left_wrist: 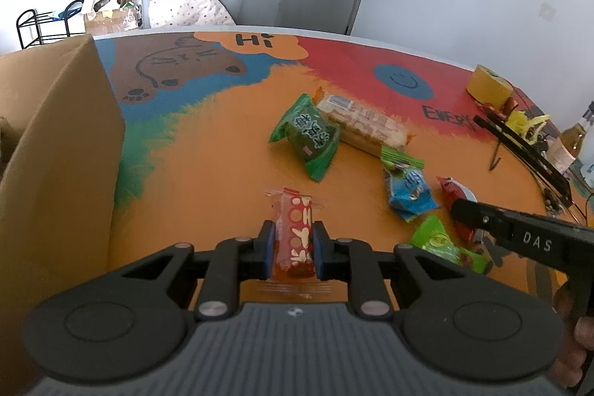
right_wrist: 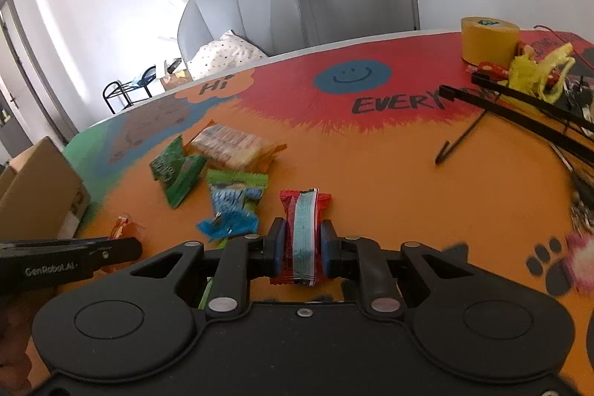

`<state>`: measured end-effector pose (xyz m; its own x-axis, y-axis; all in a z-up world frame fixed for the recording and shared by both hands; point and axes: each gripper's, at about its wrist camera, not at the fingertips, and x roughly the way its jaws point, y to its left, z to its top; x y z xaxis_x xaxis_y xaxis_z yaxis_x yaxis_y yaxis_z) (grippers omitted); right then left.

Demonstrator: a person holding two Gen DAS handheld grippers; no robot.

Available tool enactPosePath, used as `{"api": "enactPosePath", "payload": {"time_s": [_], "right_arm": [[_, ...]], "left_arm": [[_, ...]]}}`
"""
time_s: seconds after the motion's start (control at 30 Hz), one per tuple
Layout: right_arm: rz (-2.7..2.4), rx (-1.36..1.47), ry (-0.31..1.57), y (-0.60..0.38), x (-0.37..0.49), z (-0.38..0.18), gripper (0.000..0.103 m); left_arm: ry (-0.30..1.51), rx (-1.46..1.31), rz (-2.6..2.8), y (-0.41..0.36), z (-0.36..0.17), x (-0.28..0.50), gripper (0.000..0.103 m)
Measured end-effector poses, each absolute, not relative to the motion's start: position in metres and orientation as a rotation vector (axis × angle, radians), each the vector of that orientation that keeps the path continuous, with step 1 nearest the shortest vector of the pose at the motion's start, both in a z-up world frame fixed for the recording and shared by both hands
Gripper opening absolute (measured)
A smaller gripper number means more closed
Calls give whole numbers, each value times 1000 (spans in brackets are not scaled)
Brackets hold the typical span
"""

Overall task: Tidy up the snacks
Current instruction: 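Carry the orange snack and striped bar over the cardboard box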

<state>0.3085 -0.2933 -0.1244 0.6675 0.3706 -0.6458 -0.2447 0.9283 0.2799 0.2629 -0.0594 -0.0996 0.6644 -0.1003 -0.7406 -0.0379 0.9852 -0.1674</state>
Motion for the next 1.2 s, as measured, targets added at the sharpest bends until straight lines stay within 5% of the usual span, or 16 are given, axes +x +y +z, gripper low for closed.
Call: {"api": "enactPosePath", "payload": {"time_s": [1.2], "right_arm": [[476,145,586,-255,251,-49,18]], "left_arm": [[646,-198,-23,-30,-23,196,19]]}}
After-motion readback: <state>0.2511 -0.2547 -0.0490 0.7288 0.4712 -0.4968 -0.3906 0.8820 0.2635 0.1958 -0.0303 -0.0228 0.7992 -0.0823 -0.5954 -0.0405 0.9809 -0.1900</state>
